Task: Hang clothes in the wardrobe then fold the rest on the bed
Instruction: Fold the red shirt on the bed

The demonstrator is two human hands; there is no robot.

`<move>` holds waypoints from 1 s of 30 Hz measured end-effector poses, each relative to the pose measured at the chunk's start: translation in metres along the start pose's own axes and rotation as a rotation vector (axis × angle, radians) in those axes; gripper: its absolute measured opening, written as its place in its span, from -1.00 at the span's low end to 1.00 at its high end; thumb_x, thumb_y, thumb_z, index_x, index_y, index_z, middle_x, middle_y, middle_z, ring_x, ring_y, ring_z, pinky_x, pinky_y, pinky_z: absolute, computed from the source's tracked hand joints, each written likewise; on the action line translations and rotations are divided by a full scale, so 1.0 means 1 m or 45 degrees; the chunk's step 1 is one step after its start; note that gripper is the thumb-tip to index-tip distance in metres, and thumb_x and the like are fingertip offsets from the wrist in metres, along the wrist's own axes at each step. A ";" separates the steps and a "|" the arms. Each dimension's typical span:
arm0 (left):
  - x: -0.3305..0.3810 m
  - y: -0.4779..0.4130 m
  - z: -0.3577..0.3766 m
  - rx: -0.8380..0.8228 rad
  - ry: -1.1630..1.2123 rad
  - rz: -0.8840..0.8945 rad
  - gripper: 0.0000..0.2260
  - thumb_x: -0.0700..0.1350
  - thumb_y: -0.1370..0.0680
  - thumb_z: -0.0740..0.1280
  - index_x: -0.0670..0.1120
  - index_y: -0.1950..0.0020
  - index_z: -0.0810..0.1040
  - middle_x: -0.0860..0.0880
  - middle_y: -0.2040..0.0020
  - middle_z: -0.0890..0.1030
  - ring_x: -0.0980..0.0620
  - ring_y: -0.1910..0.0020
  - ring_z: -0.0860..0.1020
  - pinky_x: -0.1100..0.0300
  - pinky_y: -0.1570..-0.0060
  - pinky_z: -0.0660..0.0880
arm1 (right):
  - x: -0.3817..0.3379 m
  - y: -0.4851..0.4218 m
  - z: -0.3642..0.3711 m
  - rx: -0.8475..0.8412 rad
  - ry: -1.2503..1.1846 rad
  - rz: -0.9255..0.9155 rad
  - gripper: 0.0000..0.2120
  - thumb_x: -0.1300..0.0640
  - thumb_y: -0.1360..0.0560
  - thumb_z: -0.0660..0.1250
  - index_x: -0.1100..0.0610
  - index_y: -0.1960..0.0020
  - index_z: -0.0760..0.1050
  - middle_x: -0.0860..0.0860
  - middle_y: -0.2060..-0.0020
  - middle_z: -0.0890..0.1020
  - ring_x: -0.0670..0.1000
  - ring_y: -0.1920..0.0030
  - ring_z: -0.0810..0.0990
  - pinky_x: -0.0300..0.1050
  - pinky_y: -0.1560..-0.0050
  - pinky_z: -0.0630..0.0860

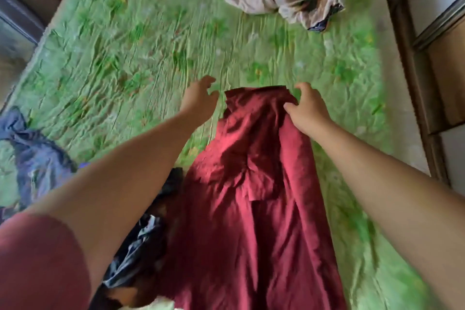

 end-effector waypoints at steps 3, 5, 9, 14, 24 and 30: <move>-0.057 0.037 0.068 -0.199 -0.111 -0.033 -0.62 -0.10 -0.61 0.31 -0.06 -0.43 0.48 -0.17 -0.35 0.49 -0.18 -0.22 0.54 0.12 -0.11 0.44 | 0.049 0.035 0.063 -0.226 0.192 -0.064 -0.51 0.15 -0.52 0.41 0.18 -0.42 0.43 0.26 -0.27 0.53 0.28 -0.28 0.51 0.06 -0.33 0.41; -0.100 0.084 0.114 -0.374 -0.142 -0.053 -0.60 -0.10 -0.60 0.32 -0.10 -0.45 0.45 -0.20 -0.33 0.47 -0.22 -0.26 0.50 0.06 -0.18 0.45 | 0.089 0.073 0.103 -0.428 0.290 -0.089 -0.49 0.13 -0.54 0.40 0.18 -0.46 0.41 0.24 -0.33 0.49 0.29 -0.33 0.47 0.11 -0.38 0.37; -0.186 0.192 0.191 -0.785 -0.407 -0.126 -0.35 0.02 -0.60 0.33 0.08 -0.63 0.12 -0.19 -0.61 0.08 -0.25 -0.57 0.12 -0.15 -0.44 0.31 | 0.172 0.147 0.167 -0.763 0.658 -0.071 -0.37 -0.09 -0.60 0.30 -0.05 -0.60 0.18 0.15 -0.60 0.16 0.22 -0.56 0.18 0.17 -0.48 0.30; -0.254 0.262 0.237 -1.027 -0.864 0.003 -0.06 0.28 -0.53 0.33 0.32 -0.52 -0.43 -0.11 -0.53 -0.53 -0.18 -0.55 -0.43 -0.40 -0.45 0.02 | 0.239 0.196 0.199 -0.945 0.917 -0.002 -0.07 -0.29 -0.56 0.28 -0.21 -0.60 -0.36 -0.01 -0.59 -0.40 0.21 -0.61 -0.31 0.50 -0.46 0.12; -0.270 0.291 0.230 -0.690 -0.643 -0.160 -0.05 0.18 -0.49 0.45 0.33 -0.58 -0.23 -0.03 -0.57 -0.46 -0.12 -0.57 -0.39 -0.46 -0.39 0.16 | 0.257 0.239 0.205 -0.604 0.894 -0.059 -0.04 -0.25 -0.50 0.37 -0.14 -0.64 -0.20 0.06 -0.63 -0.26 0.19 -0.63 -0.20 0.54 -0.41 0.18; -0.315 0.373 0.203 -0.520 -0.459 -0.584 -0.03 0.22 -0.47 0.46 0.28 -0.60 -0.22 -0.16 -0.60 -0.36 -0.19 -0.60 -0.27 -0.29 -0.48 0.19 | 0.306 0.328 0.178 -0.444 0.774 0.424 -0.10 -0.32 -0.48 0.37 -0.21 -0.63 -0.06 0.16 -0.62 -0.18 0.28 -0.61 -0.11 0.52 -0.40 0.23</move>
Point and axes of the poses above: each hand's wrist, its own y-axis away from the middle knuckle, its own z-axis out of the palm, x = y × z, the point moved 6 cm from there along -y, towards the middle knuckle
